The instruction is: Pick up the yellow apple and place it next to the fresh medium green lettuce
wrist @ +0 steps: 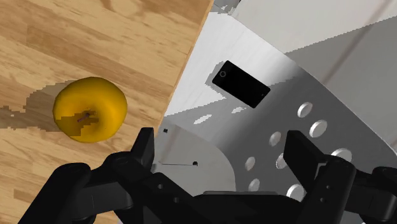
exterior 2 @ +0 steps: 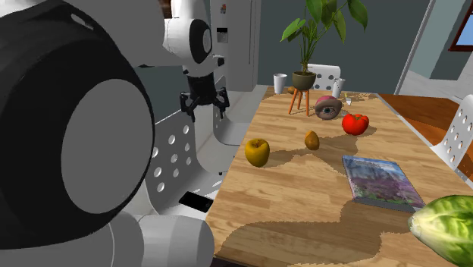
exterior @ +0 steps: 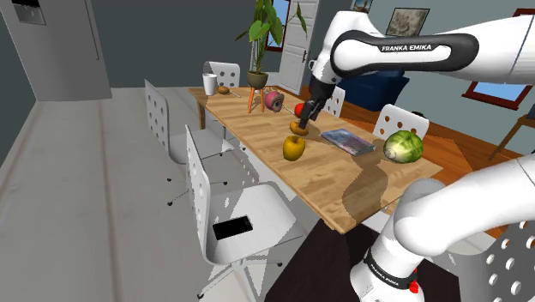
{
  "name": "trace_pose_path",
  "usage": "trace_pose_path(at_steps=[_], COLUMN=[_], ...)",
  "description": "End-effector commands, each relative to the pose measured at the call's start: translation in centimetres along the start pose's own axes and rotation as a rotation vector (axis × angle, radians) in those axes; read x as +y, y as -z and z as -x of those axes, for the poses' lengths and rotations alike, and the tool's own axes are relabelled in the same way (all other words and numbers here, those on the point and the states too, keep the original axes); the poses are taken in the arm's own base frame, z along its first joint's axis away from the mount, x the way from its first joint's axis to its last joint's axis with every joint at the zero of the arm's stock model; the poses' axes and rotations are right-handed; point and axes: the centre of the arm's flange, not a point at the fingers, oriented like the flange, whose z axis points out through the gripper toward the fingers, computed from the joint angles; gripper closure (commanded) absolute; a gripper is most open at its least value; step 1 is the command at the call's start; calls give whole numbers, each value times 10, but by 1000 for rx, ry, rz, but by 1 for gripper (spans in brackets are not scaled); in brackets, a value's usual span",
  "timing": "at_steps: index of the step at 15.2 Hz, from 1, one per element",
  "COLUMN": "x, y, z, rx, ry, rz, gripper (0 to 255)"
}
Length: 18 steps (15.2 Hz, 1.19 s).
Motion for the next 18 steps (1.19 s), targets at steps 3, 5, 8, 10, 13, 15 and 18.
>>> trace_pose_path(at_steps=[3,5,8,10,13,15,18], x=[34,52,79,98,126,145,168], y=[-33,-49,-73,-89,-112,-127,-146], z=[-16,-23,-35,-43,-54,-62,-72], rx=[-1,-2,-4,-5,-6,-7,-8], ry=[3,4,6,7,8,9,10], rz=[20,30,44,54,69,78,90], gripper=[0,0,0,0,0,0,0])
